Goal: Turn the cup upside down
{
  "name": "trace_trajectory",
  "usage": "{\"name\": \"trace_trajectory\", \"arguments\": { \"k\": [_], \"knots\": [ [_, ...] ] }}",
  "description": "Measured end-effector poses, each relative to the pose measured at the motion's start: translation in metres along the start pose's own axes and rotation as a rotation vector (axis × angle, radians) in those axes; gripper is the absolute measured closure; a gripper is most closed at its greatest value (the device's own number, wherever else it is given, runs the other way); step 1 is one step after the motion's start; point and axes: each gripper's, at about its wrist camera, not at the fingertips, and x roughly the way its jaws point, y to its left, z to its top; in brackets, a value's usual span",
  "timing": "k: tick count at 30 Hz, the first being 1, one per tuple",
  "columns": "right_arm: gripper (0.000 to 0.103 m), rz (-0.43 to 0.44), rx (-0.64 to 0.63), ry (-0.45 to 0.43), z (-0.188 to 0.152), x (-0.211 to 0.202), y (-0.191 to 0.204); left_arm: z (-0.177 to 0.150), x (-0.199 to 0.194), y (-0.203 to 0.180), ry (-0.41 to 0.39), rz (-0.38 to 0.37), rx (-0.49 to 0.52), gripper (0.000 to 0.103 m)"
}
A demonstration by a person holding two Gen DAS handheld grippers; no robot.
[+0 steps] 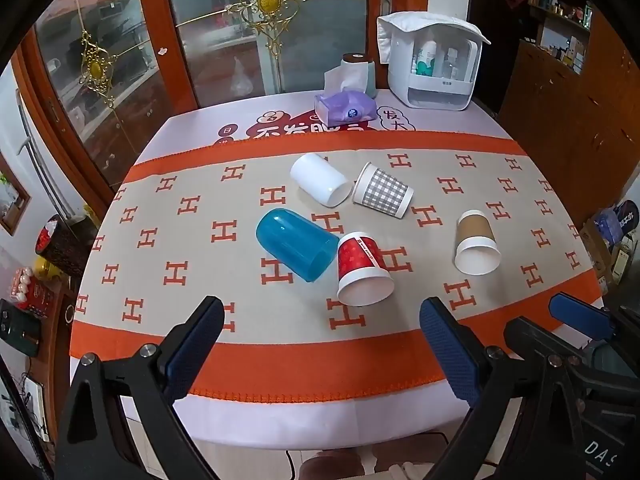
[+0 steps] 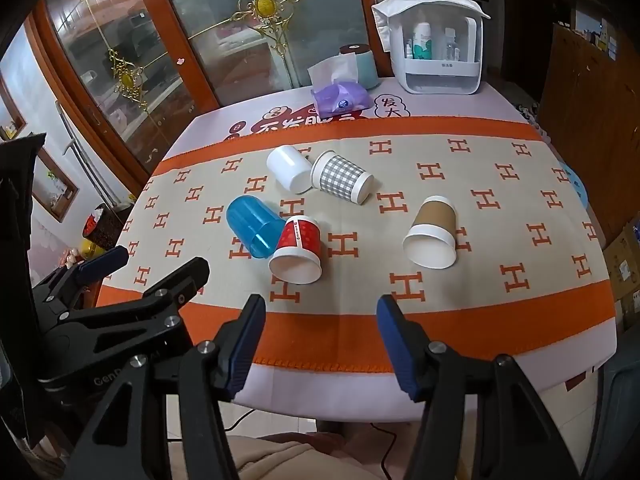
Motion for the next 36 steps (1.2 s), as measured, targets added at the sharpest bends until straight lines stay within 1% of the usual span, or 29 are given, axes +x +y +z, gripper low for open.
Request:
{"name": "trace_trajectory", "arguments": {
  "k": [4,15,19,21,27,29,32,33,35,36],
  "knots": [
    [0.045,0.0,0.001,-0.001,0.0,0.0,0.0,0.0,0.001,0.0,-0.007,0.0,0.001,0.006],
    [0.045,0.0,0.007,-0.01,-0.002,-0.001,-0.003,0.004,0.004,-0.004,0.01,-0.009,0.006,0.006],
    [0.045,0.004,0.016,-0.013,-0.001,-0.001,-0.007,0.001,0.005,-0.001,0.002,-0.009,0.012,0.006],
    [0.045,0.007,0.021,-0.013,-0.001,-0.002,-0.008,0.0,0.003,-0.005,0.005,-0.014,0.019,0.006],
    [0.045,0.009,0.02,-0.007,0.0,-0.002,-0.009,0.003,0.005,-0.005,0.019,-0.044,0.028,0.006],
    [0.045,0.011,0.02,-0.004,0.001,-0.002,-0.01,0.004,0.005,-0.004,0.012,-0.059,0.024,0.006],
    [0.045,0.012,0.016,0.004,0.003,0.0,-0.011,0.006,0.005,-0.003,0.002,-0.097,0.006,0.006],
    [0.045,0.013,0.014,0.007,0.003,0.0,-0.01,0.007,0.007,-0.004,0.013,-0.069,0.025,0.006],
    [0.045,0.013,0.015,0.012,0.007,0.003,-0.014,0.008,0.009,-0.003,0.035,-0.084,0.018,0.006],
    [0.045,0.013,0.014,0.013,0.008,0.004,-0.015,0.009,0.011,-0.003,0.041,-0.068,0.029,0.006]
  ]
}}
